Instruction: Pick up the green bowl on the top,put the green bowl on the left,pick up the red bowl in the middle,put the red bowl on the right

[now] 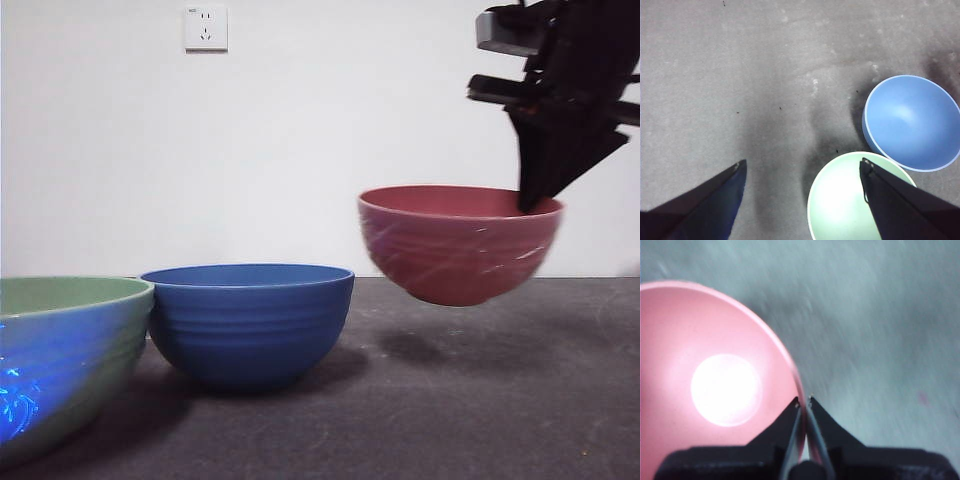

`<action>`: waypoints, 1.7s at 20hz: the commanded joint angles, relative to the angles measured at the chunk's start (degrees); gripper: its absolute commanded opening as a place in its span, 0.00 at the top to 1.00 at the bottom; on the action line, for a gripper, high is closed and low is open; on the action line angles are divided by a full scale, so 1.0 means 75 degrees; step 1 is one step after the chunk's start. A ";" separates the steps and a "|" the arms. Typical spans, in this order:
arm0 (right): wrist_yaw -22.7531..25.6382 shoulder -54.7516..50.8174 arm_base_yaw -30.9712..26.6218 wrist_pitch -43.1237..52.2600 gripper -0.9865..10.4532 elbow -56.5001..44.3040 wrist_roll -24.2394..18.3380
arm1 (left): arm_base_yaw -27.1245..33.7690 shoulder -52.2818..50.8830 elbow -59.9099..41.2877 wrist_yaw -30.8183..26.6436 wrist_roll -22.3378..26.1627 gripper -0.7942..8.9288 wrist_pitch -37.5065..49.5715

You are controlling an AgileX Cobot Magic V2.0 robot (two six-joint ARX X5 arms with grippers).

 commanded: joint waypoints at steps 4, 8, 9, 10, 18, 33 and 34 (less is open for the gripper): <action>-0.0035 0.0909 0.0006 0.0230 0.91 -0.0061 0.0108 | 0.0020 0.0000 -0.0012 0.0020 0.0029 0.53 0.0026; -0.0026 0.1049 0.0023 0.0303 0.74 -0.0058 0.0128 | 0.0020 0.0000 -0.0012 0.0020 0.0032 0.53 0.0041; -0.0017 0.0938 0.0020 0.0306 0.69 -0.0058 0.0163 | 0.0020 0.0000 -0.0012 0.0020 0.0032 0.53 0.0099; 0.0000 0.0764 0.0020 0.0318 0.66 -0.0058 0.0192 | 0.0020 0.0000 -0.0012 0.0020 0.0032 0.53 0.0195; -0.0003 -0.2372 0.0015 0.0915 0.87 -0.0085 -0.0332 | 0.0020 -0.0003 -0.0012 0.0000 0.0734 0.93 0.1772; 0.0848 -0.7839 0.0006 0.2328 0.91 -0.3608 0.0099 | 0.0020 -0.3392 -0.3459 -0.0606 0.0580 0.92 0.3121; 0.0842 -0.7839 0.0006 0.2288 0.91 -0.3608 0.0099 | 0.0020 -0.3392 -0.3459 -0.0606 0.0580 0.92 0.2932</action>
